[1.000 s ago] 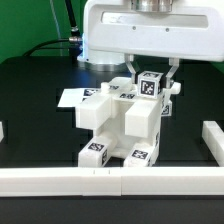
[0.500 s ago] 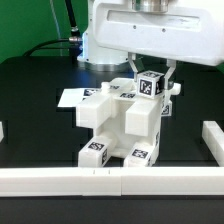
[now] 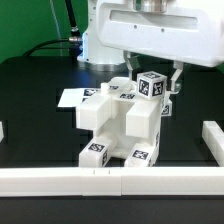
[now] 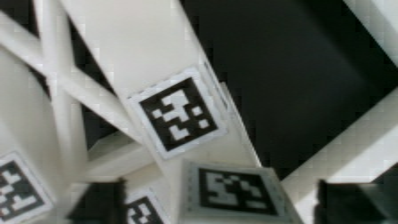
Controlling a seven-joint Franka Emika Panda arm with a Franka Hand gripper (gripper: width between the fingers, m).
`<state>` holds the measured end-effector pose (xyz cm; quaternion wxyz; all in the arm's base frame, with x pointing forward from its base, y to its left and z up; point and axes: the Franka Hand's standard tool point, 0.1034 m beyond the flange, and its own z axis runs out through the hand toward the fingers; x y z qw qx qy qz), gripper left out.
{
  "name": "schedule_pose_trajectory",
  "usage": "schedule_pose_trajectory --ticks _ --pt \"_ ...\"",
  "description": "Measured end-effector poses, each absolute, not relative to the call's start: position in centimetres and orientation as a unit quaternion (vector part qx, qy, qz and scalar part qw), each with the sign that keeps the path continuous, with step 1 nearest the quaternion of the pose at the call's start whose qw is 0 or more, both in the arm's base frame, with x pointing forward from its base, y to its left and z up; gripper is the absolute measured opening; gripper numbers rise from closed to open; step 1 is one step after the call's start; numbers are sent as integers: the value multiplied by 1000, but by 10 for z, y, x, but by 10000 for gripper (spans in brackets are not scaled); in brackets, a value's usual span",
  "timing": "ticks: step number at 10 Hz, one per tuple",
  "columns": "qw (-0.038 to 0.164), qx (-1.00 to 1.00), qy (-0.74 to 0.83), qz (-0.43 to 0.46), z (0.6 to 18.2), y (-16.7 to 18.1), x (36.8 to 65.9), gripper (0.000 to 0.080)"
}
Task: Assemble chair
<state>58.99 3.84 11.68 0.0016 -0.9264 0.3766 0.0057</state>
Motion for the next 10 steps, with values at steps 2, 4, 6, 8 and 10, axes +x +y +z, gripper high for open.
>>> schedule_pose_trajectory --ticks 2,4,6,8,10 --pt "-3 -960 280 5 119 37 592 636" --pt "-3 -975 223 6 118 37 591 646" --pt "-3 -985 170 6 118 37 591 649" --pt "-16 -998 60 4 118 34 592 649" --pt "-25 -999 -25 4 118 32 593 649"
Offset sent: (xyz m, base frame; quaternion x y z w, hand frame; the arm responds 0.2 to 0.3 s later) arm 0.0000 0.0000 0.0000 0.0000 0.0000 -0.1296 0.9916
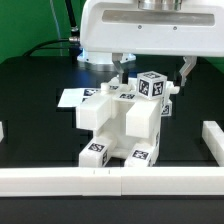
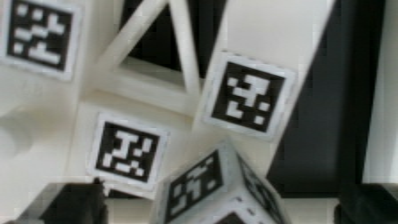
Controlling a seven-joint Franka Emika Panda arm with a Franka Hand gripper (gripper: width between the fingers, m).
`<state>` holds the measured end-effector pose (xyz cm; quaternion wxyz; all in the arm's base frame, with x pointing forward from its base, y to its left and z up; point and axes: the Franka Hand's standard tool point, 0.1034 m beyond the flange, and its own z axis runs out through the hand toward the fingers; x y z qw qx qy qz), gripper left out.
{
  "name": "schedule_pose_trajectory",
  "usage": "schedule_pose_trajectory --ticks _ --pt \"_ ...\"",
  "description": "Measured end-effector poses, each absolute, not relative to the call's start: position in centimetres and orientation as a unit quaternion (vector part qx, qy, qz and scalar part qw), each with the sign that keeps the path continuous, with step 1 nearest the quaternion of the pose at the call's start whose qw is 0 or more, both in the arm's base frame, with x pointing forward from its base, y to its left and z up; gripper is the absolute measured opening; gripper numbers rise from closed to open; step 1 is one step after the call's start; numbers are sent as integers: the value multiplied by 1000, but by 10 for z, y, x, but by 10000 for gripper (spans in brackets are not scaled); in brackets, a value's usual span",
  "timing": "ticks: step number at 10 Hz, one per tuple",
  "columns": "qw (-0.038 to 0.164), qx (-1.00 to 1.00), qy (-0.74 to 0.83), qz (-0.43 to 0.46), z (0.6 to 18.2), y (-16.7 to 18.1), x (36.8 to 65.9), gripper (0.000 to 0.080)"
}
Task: Assemble chair
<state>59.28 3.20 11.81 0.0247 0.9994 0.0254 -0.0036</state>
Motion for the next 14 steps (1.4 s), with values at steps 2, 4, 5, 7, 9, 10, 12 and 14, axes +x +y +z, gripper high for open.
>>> schedule_pose_trajectory --ticks 2,4,5,7,9,10,12,14 --pt "26 995 97 -6 118 31 593 649" --pt "26 992 123 -6 118 31 593 649" --pt "26 992 123 -6 118 31 593 529" --pt "26 992 123 -6 118 31 593 285" --pt "26 992 120 -6 118 31 593 287" --pt "26 994 106 -6 118 31 593 287" --pt "19 999 43 -5 118 31 592 287" --pt "17 997 -77 -2 117 32 592 287"
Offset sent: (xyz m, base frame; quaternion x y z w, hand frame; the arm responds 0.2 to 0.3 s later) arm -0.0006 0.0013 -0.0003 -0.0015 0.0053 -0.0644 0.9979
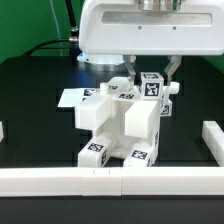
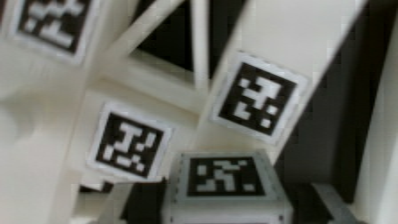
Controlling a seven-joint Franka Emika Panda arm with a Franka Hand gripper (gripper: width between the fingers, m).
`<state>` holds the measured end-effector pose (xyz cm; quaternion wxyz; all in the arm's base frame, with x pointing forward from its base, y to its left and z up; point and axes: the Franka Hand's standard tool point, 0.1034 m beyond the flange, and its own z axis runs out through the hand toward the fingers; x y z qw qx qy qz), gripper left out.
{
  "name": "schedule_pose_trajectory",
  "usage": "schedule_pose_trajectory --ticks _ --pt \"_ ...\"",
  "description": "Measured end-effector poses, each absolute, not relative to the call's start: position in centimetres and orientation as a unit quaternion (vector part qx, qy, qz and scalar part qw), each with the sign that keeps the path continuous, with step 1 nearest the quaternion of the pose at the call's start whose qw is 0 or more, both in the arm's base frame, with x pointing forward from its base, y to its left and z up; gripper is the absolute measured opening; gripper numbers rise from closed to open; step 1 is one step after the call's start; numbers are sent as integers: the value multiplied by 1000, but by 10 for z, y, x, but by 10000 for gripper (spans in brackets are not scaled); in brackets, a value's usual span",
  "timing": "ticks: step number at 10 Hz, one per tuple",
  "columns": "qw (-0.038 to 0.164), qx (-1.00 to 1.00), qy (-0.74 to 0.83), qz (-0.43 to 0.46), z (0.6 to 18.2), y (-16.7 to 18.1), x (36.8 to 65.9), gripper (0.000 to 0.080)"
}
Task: Assemble chair
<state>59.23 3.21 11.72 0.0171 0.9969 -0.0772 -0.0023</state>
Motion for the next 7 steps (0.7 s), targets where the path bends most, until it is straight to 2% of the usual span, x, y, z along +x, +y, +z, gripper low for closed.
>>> schedule_pose_trajectory --ticks 7 --pt "7 935 -353 0 117 39 593 288"
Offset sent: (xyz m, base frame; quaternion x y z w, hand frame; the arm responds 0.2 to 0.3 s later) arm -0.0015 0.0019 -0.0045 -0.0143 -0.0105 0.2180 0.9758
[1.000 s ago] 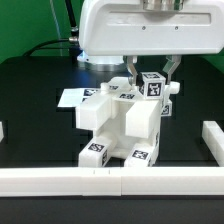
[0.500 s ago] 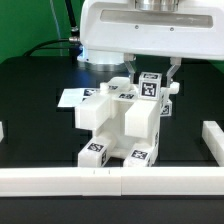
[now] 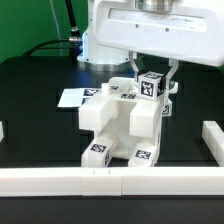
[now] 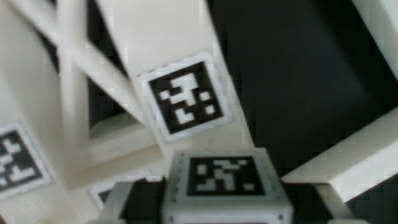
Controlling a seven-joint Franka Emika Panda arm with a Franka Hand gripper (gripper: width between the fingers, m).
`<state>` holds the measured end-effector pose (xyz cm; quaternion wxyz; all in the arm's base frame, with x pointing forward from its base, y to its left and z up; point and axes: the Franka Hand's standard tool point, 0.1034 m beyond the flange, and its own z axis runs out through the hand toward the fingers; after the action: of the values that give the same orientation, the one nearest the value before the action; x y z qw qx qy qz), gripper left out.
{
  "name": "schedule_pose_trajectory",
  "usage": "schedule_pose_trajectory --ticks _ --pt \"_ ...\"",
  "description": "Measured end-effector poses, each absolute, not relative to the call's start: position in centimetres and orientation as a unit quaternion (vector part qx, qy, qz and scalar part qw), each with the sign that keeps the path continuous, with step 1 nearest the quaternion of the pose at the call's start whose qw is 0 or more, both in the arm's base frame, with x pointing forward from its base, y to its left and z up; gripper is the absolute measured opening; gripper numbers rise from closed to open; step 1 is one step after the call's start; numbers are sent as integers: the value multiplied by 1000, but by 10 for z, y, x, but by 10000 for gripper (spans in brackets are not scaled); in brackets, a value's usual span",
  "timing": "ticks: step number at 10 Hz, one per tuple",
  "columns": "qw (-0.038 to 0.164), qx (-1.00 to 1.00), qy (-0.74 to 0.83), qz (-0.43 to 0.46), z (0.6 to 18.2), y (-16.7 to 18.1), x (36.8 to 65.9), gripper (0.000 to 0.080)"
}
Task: Assemble chair
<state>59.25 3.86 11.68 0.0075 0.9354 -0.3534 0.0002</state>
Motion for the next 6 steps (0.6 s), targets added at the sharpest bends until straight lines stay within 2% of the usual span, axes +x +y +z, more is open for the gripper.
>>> schedule_pose_trajectory --ticks 3,4,5,6 --pt "4 902 -431 0 117 41 592 288" --pt "4 907 -421 0 117 41 592 365" --pt "4 915 -404 0 117 41 592 365" --pt "4 921 -389 0 117 40 593 500"
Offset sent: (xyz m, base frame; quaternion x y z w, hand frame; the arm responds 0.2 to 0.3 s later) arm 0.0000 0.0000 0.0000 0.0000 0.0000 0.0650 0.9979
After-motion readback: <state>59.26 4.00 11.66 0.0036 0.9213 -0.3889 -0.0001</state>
